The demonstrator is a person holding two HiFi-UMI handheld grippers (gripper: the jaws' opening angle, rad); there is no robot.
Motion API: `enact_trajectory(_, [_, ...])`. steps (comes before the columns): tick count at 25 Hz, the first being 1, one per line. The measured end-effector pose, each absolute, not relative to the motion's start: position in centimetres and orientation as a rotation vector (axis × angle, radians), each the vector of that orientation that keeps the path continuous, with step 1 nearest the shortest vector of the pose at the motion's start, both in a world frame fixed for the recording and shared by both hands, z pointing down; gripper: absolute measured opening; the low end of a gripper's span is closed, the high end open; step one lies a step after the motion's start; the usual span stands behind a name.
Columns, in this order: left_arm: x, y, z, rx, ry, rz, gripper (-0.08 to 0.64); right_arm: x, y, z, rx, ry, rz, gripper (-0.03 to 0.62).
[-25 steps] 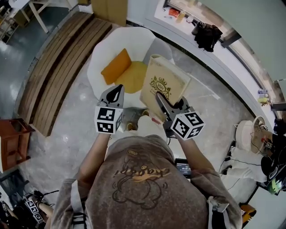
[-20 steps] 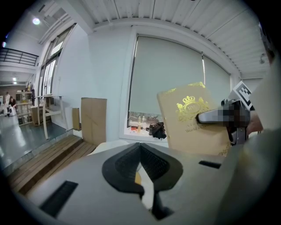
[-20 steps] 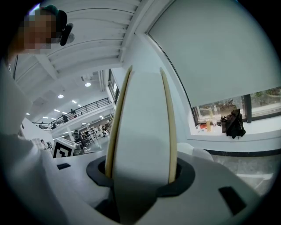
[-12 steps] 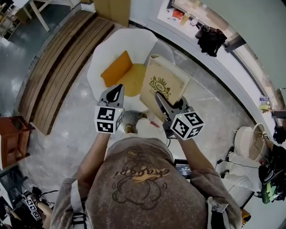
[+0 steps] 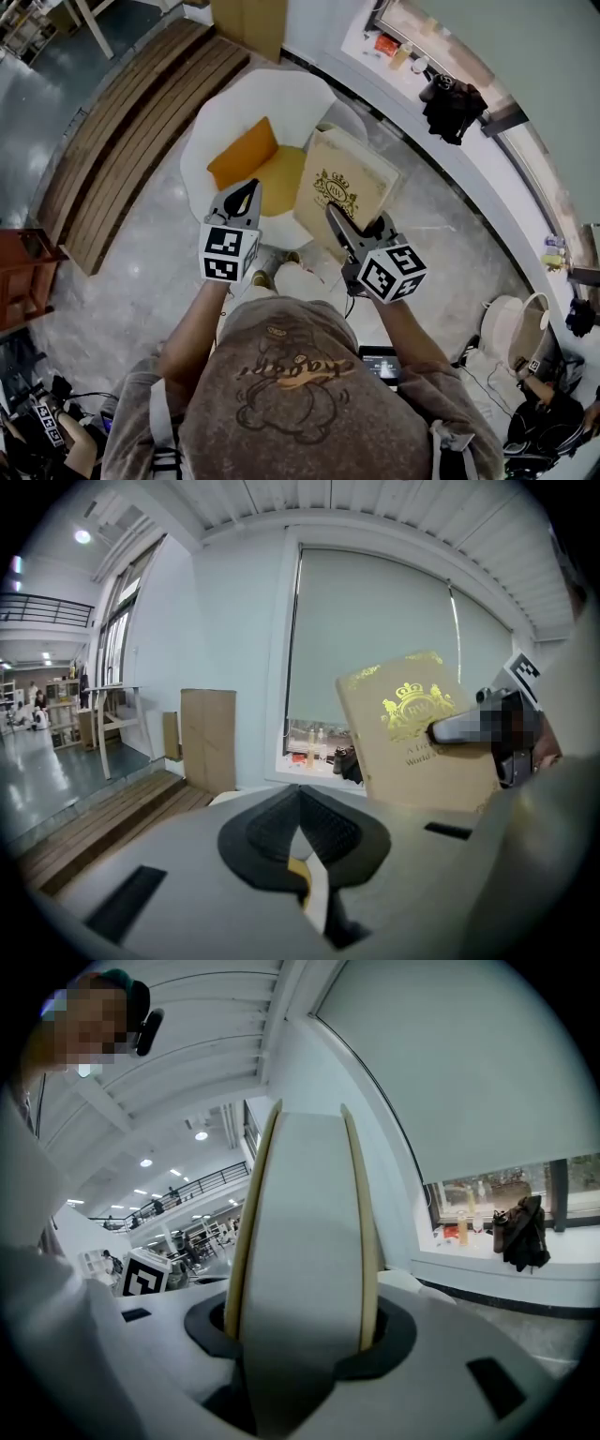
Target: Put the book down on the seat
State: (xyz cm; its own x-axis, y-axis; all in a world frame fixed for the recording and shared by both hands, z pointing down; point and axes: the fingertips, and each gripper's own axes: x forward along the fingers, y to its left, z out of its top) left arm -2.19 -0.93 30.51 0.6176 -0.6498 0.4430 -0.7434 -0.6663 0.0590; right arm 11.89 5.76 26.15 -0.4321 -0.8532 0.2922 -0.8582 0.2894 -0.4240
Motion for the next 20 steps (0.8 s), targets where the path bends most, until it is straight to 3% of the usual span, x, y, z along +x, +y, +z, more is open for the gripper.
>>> enact_trajectory(20, [-1.1, -7.5, 35.6, 2.573, -1.128, 0.595, 0.003, 12.1, -0.8, 31.9, 1.640, -2.474, 0.888, 0.232])
